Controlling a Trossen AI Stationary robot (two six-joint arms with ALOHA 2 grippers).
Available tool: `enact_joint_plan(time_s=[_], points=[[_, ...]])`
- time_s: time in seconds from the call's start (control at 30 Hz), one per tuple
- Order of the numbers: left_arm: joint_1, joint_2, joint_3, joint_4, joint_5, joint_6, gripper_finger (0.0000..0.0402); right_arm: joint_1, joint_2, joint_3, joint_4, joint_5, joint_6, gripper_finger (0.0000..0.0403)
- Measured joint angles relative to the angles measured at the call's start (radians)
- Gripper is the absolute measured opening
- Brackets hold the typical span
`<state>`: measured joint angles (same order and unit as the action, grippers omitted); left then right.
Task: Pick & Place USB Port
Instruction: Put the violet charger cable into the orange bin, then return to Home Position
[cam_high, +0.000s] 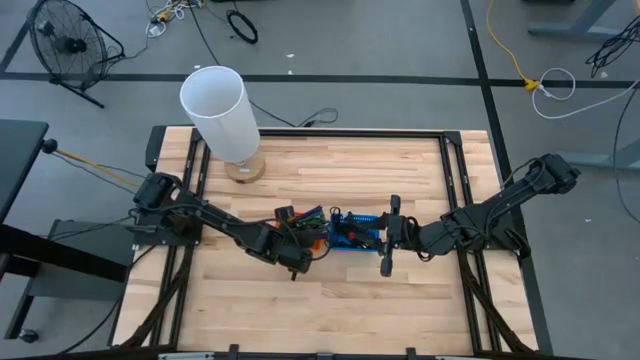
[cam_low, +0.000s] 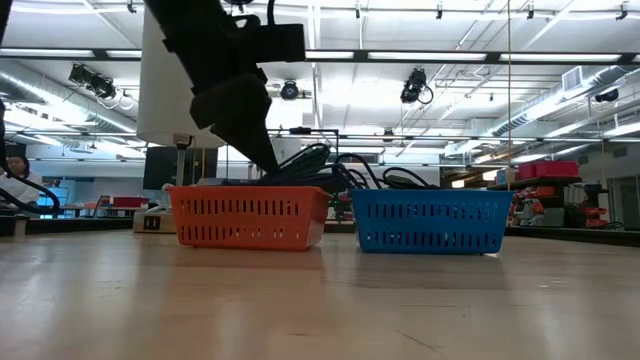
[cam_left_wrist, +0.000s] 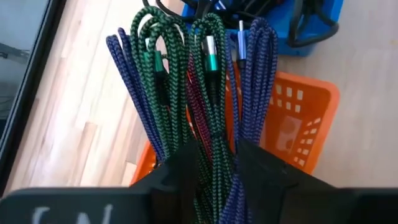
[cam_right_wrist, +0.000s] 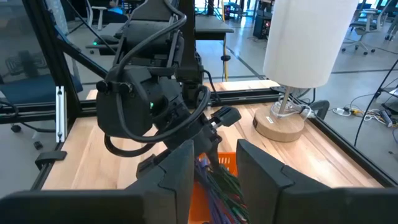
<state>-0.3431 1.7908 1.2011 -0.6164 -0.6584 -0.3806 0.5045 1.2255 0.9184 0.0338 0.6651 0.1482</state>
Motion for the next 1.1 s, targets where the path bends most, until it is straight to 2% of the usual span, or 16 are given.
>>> enact_joint_plan(time_s=[0.23, 0.43, 0.57, 0.67, 0.77, 0.97, 1.1], points=[[-0.003, -0.002, 0.0, 0.005, -0.035, 0.074, 0.0125, 0.0, 0.0, 0.0, 0.0, 0.0, -0.005, 0.0123], [-0.016, -0.037, 0.0, 0.001, -0.301, 0.089, 0.0124, 0.0, 0.0, 0.0, -0.042, 0.035, -0.074, 0.0123], [-0.021, -0.099, 0.0, -0.013, -0.303, 0.132, 0.0123, 0.0, -0.005, 0.0, -0.175, 0.053, -0.016, 0.0123], [-0.029, -0.17, -0.027, -0.015, -0.299, 0.16, 0.0123, 0.003, -0.014, 0.0, -0.275, 0.155, 0.068, 0.0123], [-0.033, -0.266, -0.104, -0.013, -0.297, 0.159, 0.0123, 0.016, -0.018, 0.0, -0.38, 0.258, 0.163, 0.0123], [-0.104, -0.547, -0.349, 0.053, -0.292, 0.107, 0.0124, 0.077, -0.044, -0.005, -0.66, 0.333, 0.379, 0.0123], [-0.2, -0.74, -0.513, 0.187, -0.333, 0.111, 0.0124, 0.137, -0.141, -0.087, -0.7, 0.398, 0.499, 0.0123]])
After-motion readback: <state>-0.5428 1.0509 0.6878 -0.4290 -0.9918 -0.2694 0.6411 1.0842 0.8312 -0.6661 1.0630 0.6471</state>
